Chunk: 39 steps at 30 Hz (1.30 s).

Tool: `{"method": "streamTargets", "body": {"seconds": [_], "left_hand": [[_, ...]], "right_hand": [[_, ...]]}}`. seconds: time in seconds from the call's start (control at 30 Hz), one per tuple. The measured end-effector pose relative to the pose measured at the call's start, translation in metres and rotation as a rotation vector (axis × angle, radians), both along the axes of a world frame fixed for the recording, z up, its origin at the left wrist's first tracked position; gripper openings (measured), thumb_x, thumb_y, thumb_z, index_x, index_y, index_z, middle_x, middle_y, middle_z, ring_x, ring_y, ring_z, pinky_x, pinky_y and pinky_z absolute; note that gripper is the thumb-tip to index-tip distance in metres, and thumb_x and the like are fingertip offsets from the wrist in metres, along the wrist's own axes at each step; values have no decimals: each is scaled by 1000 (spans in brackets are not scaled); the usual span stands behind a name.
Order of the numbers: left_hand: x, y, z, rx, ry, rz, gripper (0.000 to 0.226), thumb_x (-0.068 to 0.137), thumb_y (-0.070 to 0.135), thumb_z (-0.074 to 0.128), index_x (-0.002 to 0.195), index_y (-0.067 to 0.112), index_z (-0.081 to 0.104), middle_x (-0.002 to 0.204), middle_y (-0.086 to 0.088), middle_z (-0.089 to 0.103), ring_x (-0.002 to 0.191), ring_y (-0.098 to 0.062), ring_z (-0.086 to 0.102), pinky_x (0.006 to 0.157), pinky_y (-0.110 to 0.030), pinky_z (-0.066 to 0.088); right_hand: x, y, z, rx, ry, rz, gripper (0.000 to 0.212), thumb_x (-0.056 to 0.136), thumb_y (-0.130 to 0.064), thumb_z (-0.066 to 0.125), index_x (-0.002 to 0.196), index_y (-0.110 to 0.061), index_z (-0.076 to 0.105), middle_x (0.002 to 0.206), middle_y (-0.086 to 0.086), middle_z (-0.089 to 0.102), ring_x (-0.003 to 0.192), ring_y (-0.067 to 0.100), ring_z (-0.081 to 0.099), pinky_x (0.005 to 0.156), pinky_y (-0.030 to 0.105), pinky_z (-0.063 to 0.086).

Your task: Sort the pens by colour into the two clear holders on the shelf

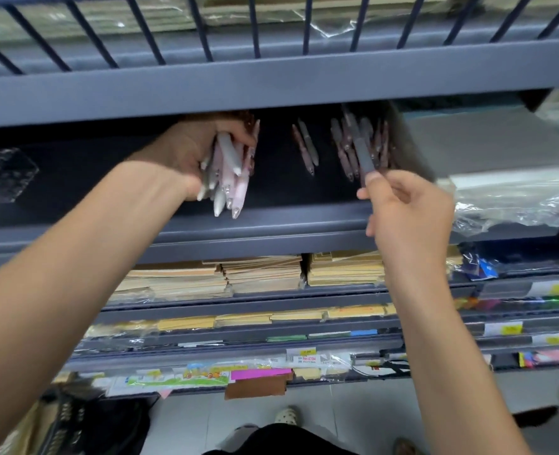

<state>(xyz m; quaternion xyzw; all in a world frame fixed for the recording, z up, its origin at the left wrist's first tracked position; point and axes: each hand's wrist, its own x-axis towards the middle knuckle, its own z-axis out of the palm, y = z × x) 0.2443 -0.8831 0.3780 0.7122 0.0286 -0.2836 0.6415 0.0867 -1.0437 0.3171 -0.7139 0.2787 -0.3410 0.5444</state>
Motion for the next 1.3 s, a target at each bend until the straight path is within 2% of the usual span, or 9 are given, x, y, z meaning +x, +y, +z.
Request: {"method": "streamTargets", "body": {"seconds": [0.1, 0.3, 0.5, 0.67, 0.77, 0.83, 0.93, 1.1, 1.3], "left_hand": [[-27, 17, -8, -219, 49, 73, 8, 82, 3, 55, 75, 7, 54, 71, -11, 50, 55, -22, 49, 51, -26, 49], [-93, 59, -41, -466, 106, 177, 17, 65, 5, 64, 81, 6, 59, 72, -10, 55, 59, -20, 56, 55, -26, 50], [-156, 103, -84, -498, 67, 415, 17, 63, 7, 70, 79, 7, 65, 73, -10, 58, 62, -22, 57, 59, -30, 49], [-188, 154, -102, -511, 24, 621, 35, 56, 7, 74, 89, 5, 62, 73, -9, 57, 66, -21, 58, 63, -32, 48], [-200, 192, -104, -523, -15, 722, 39, 50, 9, 78, 86, 5, 63, 71, -7, 61, 64, -20, 62, 58, -33, 52], [-204, 218, -105, -519, -47, 770, 31, 49, 11, 79, 79, 7, 69, 69, -7, 61, 64, -21, 61, 59, -32, 52], [-203, 261, -108, -531, -60, 823, 11, 52, 9, 77, 60, 16, 76, 65, -5, 58, 61, -22, 56, 63, -33, 48], [-189, 343, -109, -528, -62, 865, 10, 48, 16, 80, 55, 16, 75, 62, -5, 55, 58, -21, 53, 59, -31, 48], [-156, 441, -109, -488, -76, 876, 8, 55, 8, 74, 52, 14, 73, 58, -8, 54, 55, -24, 54, 63, -36, 49]], "right_hand": [[-23, 11, -6, 245, -44, 114, 15, 90, -27, 64, 79, -28, 75, 79, -7, 73, 42, 8, 47, 42, 17, 39], [-54, 28, -25, 537, 56, 444, 10, 90, -14, 62, 87, -15, 71, 85, 8, 73, 42, 12, 43, 38, 21, 34], [-65, 55, -32, 524, 165, 734, 24, 87, -4, 62, 76, -25, 67, 93, 9, 75, 50, 9, 49, 45, 17, 41], [-60, 98, -37, 460, 215, 869, 17, 79, -4, 71, 87, -17, 62, 86, 13, 73, 52, 11, 52, 48, 19, 45], [-53, 137, -35, 440, 229, 977, 30, 77, -6, 75, 94, -30, 67, 83, 11, 72, 56, 15, 59, 50, 21, 49], [-44, 167, -34, 413, 244, 1040, 35, 79, -7, 75, 95, -38, 69, 81, 9, 71, 58, 16, 61, 52, 22, 51], [-30, 215, -31, 336, 249, 1101, 27, 78, -11, 76, 93, -34, 73, 80, 5, 71, 60, 16, 65, 55, 21, 52], [-6, 302, -26, 292, 191, 1149, 23, 73, -42, 70, 93, -33, 72, 78, 4, 71, 63, 19, 69, 57, 24, 55], [26, 407, -35, 270, 141, 1158, 18, 84, -40, 66, 94, -28, 74, 76, 6, 71, 64, 21, 69, 58, 24, 55]]}}
